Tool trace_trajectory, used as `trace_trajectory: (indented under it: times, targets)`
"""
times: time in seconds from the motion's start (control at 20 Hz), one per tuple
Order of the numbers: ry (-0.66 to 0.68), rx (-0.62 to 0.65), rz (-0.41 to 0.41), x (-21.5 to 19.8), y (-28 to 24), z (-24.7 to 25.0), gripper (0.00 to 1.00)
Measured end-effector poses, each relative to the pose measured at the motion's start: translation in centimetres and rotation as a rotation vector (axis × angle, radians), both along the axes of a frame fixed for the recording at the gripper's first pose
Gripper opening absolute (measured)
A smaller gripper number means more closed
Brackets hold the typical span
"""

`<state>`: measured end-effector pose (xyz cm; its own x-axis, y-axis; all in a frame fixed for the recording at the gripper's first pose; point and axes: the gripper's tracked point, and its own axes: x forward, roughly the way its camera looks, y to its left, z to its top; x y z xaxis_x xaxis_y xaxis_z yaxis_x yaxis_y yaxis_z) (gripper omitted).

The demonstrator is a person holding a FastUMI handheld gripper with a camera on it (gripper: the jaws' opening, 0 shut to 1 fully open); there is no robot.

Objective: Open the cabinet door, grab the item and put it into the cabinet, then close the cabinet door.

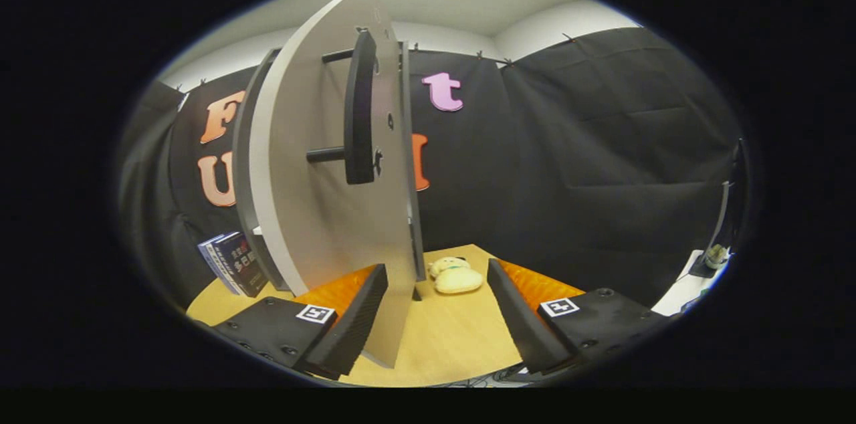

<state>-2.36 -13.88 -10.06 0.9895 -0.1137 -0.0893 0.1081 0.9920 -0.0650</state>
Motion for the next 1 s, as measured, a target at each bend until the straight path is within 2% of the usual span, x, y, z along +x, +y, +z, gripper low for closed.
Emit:
trace_trajectory:
  times: [0.45, 0.8, 1.0]
  targets:
    - [-0.007, 0.035, 0.093, 3.9, 8.5, -1.0, 0.97]
    - [0.019, 0.014, 0.146, 11.2, 15.8, -3.3, 0.97]
    - [0.029, -0.020, 0.129, 14.9, 15.7, -2.4, 0.97]
